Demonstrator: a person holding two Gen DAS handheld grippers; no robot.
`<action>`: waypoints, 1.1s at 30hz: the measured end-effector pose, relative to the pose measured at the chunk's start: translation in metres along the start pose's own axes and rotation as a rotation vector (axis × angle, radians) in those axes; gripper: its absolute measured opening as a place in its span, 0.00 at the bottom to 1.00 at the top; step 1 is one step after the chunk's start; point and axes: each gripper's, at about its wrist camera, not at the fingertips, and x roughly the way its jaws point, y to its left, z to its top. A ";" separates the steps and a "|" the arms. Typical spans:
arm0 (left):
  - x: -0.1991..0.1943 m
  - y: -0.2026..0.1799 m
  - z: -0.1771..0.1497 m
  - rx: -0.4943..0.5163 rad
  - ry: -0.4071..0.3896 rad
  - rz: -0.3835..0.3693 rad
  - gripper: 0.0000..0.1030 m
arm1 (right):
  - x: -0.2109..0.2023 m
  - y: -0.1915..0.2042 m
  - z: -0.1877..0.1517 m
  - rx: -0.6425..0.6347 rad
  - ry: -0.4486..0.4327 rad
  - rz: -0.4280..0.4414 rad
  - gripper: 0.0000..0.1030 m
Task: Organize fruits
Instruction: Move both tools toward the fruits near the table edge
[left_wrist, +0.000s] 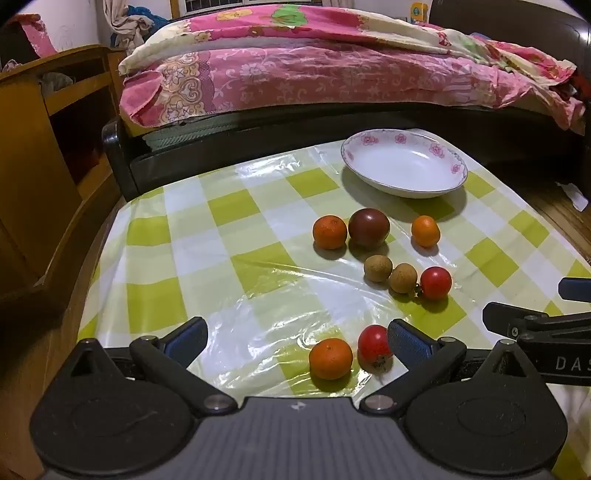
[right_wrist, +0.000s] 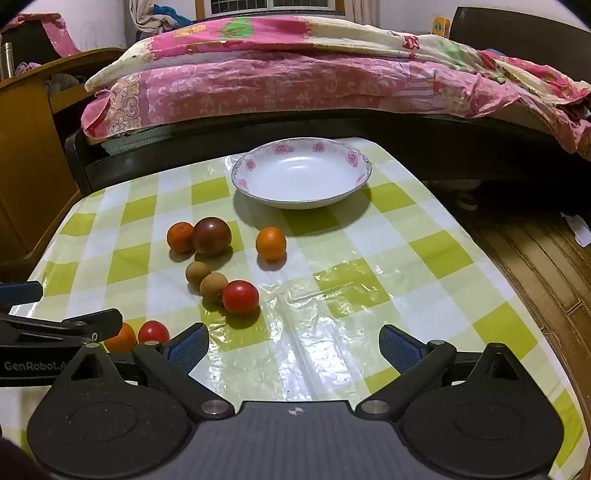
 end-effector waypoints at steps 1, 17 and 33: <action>0.000 0.000 0.000 0.002 -0.003 0.003 1.00 | 0.000 0.000 0.000 -0.001 0.001 -0.001 0.91; 0.002 -0.003 -0.003 0.016 0.011 0.011 1.00 | 0.001 0.003 -0.003 0.004 0.006 0.008 0.86; 0.002 -0.005 -0.003 0.029 0.010 0.004 1.00 | 0.000 0.006 -0.004 0.008 0.019 0.018 0.83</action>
